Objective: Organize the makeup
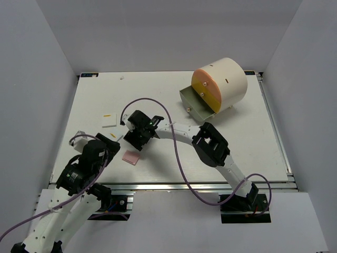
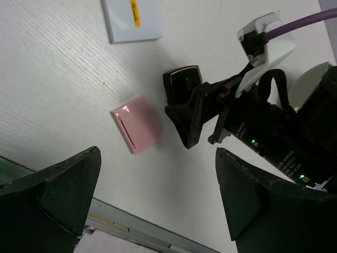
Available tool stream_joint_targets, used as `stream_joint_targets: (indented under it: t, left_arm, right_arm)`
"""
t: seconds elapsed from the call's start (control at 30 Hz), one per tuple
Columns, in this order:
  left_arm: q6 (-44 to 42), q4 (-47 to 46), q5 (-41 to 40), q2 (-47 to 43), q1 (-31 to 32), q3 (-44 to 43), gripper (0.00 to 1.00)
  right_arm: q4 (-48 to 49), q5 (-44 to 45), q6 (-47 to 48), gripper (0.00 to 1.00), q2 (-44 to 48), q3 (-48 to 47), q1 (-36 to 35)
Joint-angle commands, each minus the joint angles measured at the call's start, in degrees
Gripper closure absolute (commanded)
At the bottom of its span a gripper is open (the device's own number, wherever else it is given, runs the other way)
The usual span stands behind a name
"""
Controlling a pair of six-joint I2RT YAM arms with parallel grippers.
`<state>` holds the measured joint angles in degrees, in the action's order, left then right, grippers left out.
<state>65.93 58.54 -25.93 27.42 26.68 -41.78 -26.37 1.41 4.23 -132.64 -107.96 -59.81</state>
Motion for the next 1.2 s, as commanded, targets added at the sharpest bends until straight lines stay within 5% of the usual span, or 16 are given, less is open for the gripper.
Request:
stream_joint_targets:
  t: [0.0, 0.27, 0.5, 0.6, 0.77, 0.9, 1.17]
  left_arm:
    - [3.1, -0.5, 2.6, -0.7, -0.2, 2.3, 0.02]
    - [7.6, -0.8, 3.6, -4.2, -0.2, 6.3, 0.02]
    - [12.2, -6.8, 7.2, -5.4, -0.1, 14.0, 0.02]
    - [13.2, -11.0, 9.4, -3.9, -0.2, 17.3, 0.02]
    - [13.4, -16.6, 11.7, 1.4, -0.2, 19.9, 0.02]
    - [12.3, -19.8, 12.9, 5.0, -0.2, 20.6, 0.02]
    - [11.0, -24.6, 14.4, 8.2, -0.1, 21.7, 0.02]
  right_arm:
    - [1.8, 0.5, -0.3, 0.14, -1.3, 0.4, -0.2]
    - [2.3, 0.3, 1.1, 0.27, -2.1, 0.1, 0.5]
    - [4.5, -0.9, 3.8, 0.85, 5.0, 5.2, 5.3]
    - [9.2, -4.6, 7.0, 1.0, 15.3, 12.0, 7.8]
    - [13.4, -5.6, 10.2, 1.0, 28.1, 21.9, 12.2]
    - [13.8, 5.2, 12.3, 1.0, 34.5, 26.4, 15.9]
    - [18.2, 17.4, 20.1, 1.0, 35.1, 30.0, 23.9]
